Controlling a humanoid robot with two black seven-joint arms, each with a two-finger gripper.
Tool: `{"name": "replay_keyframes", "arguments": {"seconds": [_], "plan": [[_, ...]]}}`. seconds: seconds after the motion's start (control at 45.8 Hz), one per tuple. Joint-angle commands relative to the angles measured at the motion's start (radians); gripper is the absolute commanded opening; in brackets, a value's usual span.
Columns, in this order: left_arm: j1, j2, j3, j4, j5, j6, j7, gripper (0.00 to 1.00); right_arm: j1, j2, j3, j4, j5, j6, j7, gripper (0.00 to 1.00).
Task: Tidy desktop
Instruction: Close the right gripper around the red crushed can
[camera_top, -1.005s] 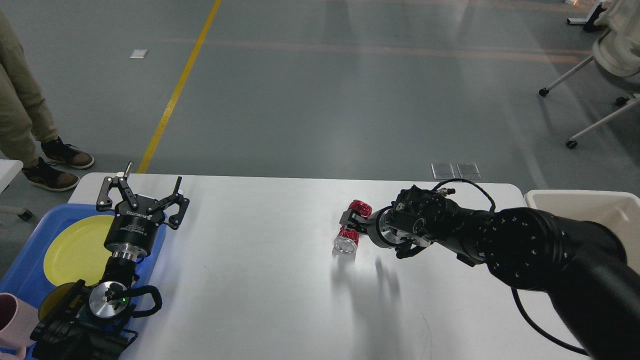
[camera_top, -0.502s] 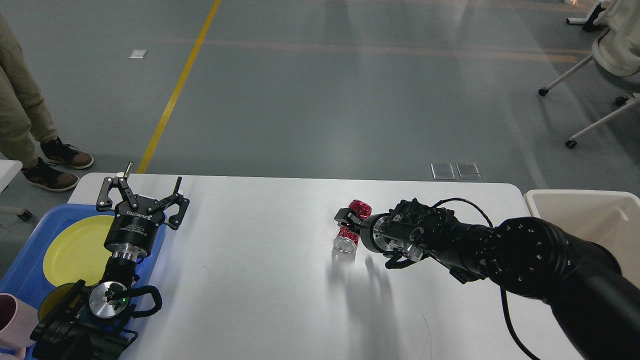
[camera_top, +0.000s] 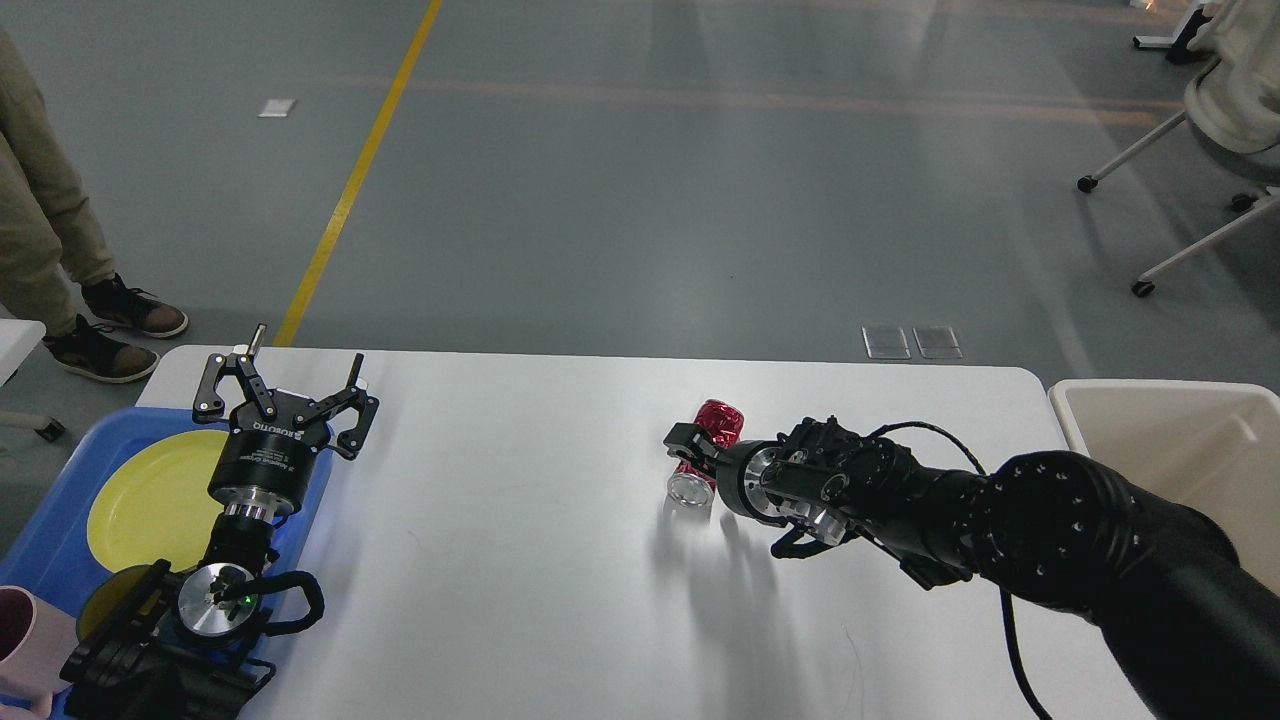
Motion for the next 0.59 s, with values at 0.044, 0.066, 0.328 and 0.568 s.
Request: {"name": "replay_keyframes", "arguments": {"seconds": [0.044,0.066,0.328,0.568], "plan": [[0.0,0.0,0.0,0.0,-0.001,0.0,0.0,0.96,-0.008,0.0,0.0,0.0,-0.012,-0.002,0.0,0.94],[0.0,0.0,0.0,0.0,0.001,0.0,0.0,0.96,-0.008,0.0,0.0,0.0,-0.012,-0.003,0.0,0.94],[0.0,0.0,0.0,0.0,-0.001,0.0,0.0,0.96,-0.01,0.0,0.0,0.0,-0.012,-0.006,0.011,0.86],[0.0,0.0,0.0,0.0,-0.001,0.0,0.0,0.96,-0.013,0.0,0.0,0.0,-0.012,-0.006,0.014,0.78]]}}
